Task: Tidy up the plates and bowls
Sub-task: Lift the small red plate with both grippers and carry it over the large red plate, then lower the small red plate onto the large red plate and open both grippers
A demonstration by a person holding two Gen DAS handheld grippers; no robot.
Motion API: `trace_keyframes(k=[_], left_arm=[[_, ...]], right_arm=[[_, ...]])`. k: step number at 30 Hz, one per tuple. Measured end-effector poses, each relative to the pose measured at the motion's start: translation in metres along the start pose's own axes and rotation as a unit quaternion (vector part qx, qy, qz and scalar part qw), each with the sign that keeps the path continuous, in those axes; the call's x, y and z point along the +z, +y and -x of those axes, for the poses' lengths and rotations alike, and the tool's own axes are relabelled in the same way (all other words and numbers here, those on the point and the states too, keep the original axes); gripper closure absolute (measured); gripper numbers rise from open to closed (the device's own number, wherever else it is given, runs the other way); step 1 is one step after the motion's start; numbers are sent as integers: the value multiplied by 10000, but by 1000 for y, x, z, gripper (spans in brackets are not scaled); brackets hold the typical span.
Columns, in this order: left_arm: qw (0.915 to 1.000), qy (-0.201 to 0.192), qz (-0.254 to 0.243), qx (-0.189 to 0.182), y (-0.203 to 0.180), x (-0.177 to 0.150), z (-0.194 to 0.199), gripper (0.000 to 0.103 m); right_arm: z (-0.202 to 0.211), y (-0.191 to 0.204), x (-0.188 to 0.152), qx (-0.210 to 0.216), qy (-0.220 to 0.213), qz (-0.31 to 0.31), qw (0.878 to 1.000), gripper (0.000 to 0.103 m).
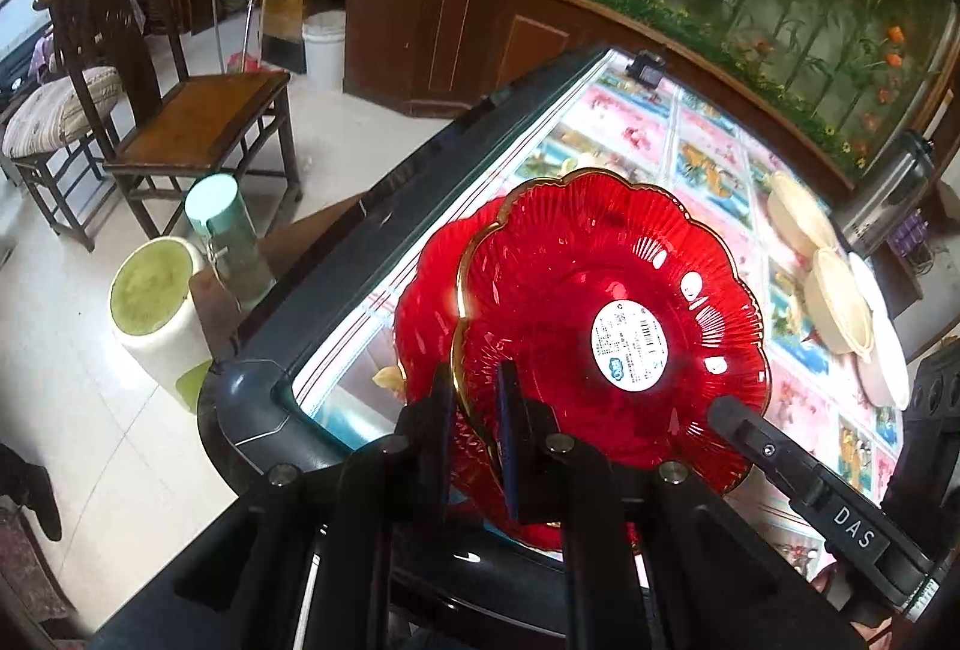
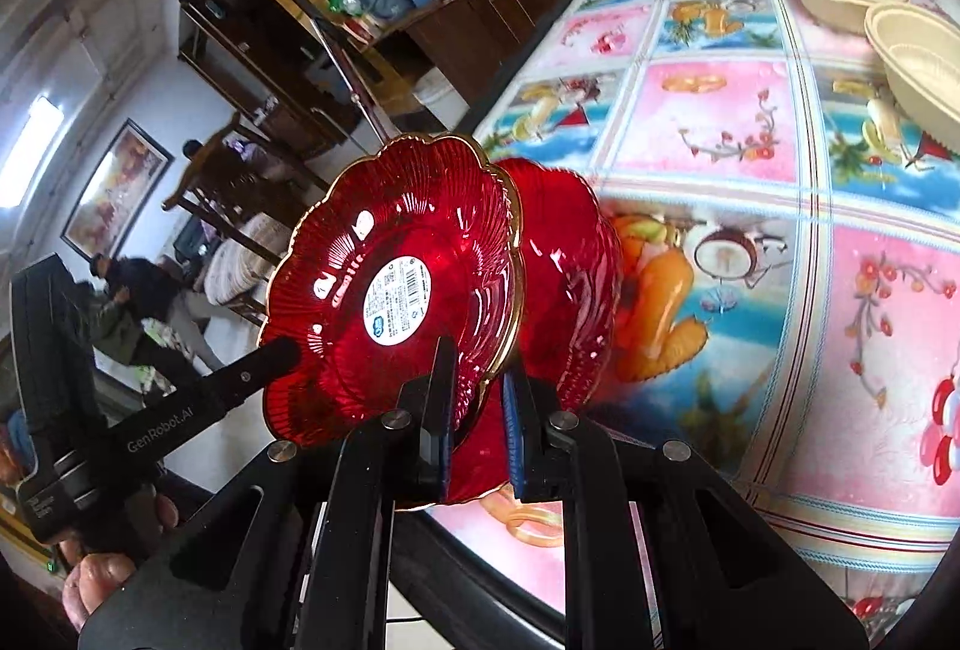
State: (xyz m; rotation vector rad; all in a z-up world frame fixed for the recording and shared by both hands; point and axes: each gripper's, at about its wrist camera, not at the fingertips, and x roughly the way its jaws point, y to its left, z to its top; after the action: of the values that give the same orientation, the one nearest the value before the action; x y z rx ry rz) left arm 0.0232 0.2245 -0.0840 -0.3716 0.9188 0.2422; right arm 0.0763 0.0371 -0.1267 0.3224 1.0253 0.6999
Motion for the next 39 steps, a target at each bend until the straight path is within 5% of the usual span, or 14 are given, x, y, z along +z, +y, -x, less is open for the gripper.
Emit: trace_keyframes(k=[19,39], left_arm=[[9996,221,-68,190,7,1,-22,87],[9971,-482,271,531,32,10,7,82]], right_arm=[[-25,9,4,-560,163,392,9975,90],[-15,12,12,-903,190,580,9940,84]])
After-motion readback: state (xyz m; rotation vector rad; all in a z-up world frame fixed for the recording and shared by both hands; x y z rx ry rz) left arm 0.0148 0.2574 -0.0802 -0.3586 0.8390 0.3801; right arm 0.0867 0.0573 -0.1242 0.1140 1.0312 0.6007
